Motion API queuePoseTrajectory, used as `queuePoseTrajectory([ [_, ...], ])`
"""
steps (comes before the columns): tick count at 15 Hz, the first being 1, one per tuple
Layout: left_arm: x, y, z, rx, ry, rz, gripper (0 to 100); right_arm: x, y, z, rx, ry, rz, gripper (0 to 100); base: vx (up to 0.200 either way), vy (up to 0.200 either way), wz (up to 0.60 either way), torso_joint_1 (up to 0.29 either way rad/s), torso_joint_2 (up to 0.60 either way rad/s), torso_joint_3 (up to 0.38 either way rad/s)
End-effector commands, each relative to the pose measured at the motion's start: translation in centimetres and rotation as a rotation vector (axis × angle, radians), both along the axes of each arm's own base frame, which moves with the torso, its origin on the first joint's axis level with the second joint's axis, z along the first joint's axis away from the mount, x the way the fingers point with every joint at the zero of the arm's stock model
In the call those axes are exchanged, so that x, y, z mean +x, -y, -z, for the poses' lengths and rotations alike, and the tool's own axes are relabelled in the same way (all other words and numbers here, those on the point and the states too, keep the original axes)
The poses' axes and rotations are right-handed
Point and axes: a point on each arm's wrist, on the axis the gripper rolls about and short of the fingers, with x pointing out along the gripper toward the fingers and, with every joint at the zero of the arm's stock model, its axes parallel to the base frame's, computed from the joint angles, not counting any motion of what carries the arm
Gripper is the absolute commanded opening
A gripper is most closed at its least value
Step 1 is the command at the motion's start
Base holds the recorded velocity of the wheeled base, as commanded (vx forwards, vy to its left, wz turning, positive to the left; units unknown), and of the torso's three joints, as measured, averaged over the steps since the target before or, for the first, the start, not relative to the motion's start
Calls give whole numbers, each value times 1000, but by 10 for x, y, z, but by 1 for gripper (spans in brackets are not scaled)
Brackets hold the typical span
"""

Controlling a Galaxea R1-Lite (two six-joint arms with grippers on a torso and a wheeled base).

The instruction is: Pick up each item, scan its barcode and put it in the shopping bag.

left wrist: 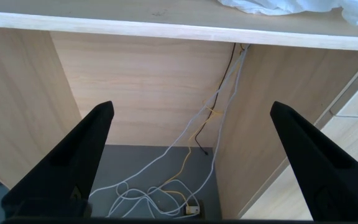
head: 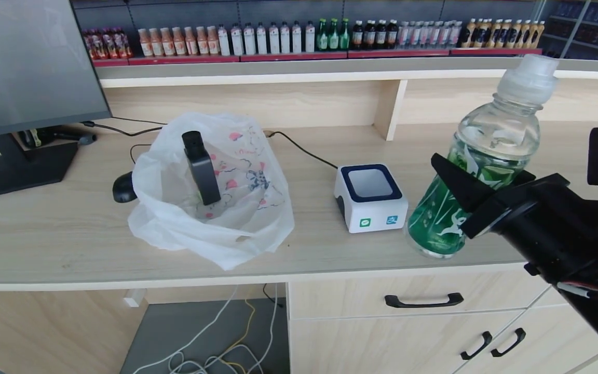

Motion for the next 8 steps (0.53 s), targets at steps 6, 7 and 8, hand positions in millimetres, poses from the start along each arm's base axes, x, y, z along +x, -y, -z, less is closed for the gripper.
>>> queuePoseTrajectory([
  [6, 0, 0, 0, 0, 0, 0, 100, 22, -49, -17, 226, -38, -192, 0, 0, 0, 0, 0, 0, 0],
  [7, 0, 0, 0, 0, 0, 1, 100, 25, -58, -22, 261, -42, -229, 0, 0, 0, 0, 0, 0, 0],
  [8, 0, 0, 0, 0, 0, 1, 100, 26, -63, -24, 282, -44, -245, 0, 0, 0, 0, 0, 0, 0],
])
